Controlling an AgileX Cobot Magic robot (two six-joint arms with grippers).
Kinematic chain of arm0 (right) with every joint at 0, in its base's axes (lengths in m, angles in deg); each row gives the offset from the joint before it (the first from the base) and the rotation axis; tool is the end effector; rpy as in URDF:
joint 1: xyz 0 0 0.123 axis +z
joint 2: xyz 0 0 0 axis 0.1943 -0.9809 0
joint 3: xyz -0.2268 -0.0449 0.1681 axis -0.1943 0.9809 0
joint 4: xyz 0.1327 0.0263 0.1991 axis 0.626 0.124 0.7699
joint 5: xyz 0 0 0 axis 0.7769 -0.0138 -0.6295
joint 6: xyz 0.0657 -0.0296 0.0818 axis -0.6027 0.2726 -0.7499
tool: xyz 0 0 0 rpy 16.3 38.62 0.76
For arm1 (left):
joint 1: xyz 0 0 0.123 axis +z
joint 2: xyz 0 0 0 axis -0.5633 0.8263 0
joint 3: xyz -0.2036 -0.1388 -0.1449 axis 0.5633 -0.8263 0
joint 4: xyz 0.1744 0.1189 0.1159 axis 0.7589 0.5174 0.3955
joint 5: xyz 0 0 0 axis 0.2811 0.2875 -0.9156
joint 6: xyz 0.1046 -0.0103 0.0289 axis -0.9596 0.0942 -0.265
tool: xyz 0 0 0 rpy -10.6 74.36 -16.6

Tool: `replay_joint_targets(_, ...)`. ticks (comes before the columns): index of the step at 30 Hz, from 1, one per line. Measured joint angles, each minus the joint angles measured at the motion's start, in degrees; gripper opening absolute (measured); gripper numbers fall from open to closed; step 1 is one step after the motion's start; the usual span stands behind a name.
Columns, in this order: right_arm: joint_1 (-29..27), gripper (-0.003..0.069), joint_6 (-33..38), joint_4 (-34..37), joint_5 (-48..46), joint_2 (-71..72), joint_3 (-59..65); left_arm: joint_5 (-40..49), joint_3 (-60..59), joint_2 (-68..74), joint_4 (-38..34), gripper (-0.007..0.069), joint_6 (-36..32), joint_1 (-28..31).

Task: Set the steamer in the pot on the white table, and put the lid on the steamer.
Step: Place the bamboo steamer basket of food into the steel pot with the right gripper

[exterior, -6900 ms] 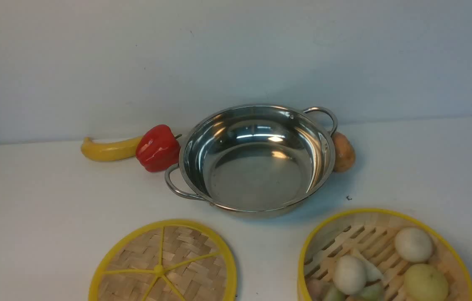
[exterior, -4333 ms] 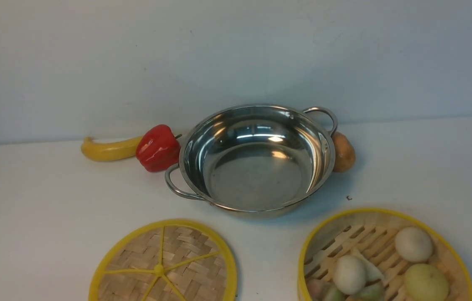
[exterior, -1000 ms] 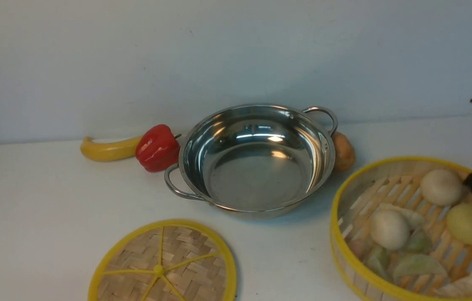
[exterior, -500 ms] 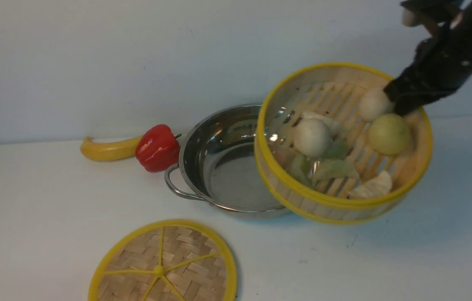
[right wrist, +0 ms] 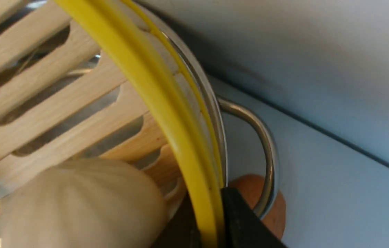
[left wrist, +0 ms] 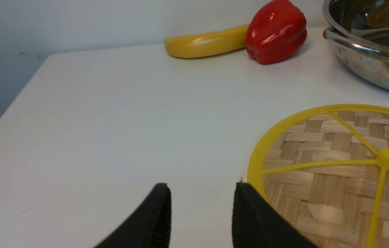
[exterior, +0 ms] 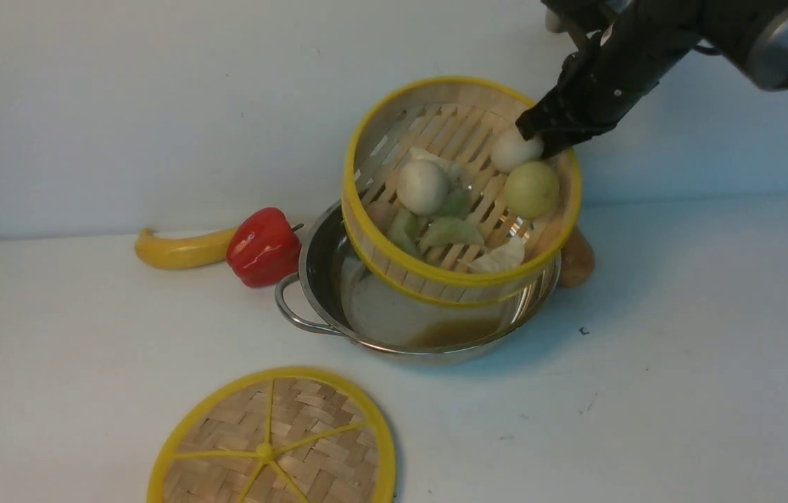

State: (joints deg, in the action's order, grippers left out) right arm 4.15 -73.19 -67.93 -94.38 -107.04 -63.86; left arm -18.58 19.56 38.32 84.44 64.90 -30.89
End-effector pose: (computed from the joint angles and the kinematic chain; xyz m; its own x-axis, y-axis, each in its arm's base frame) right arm 0.4861 0.1569 0.2516 -0.7808 -0.4132 -0.4686 -0.5098 0.8549 0.0957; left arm 0.0591 0.0028 0.1753 -0.2645 0.0353 -0.9637 -0.0402 0.9981 0.0476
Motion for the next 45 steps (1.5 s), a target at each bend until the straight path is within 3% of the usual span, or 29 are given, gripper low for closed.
replay_joint_targets(22,0.04,0.0056,2.64,5.58,-0.35,-8.34,-4.82,0.0,0.0,0.0,0.0,0.0245,0.0,0.0)
replay_joint_targets(33,2.3,0.0056,2.73,3.71,-0.3,-9.27,-4.82,0.0,0.0,0.0,0.0,0.0245,0.0,0.0)
replay_joint_targets(38,2.88,0.0061,2.68,-1.31,-0.35,-9.99,-4.82,0.0,0.0,0.0,0.0,0.0245,0.0,0.0)
replay_joint_targets(42,2.88,0.0114,2.13,-3.09,0.16,-9.98,-4.94,0.0,0.0,0.0,0.0,0.0245,0.0,0.0)
replay_joint_targets(45,2.88,0.0216,3.57,-1.16,0.51,-9.98,-5.31,0.0,0.0,0.0,0.0,0.0245,0.0,0.0)
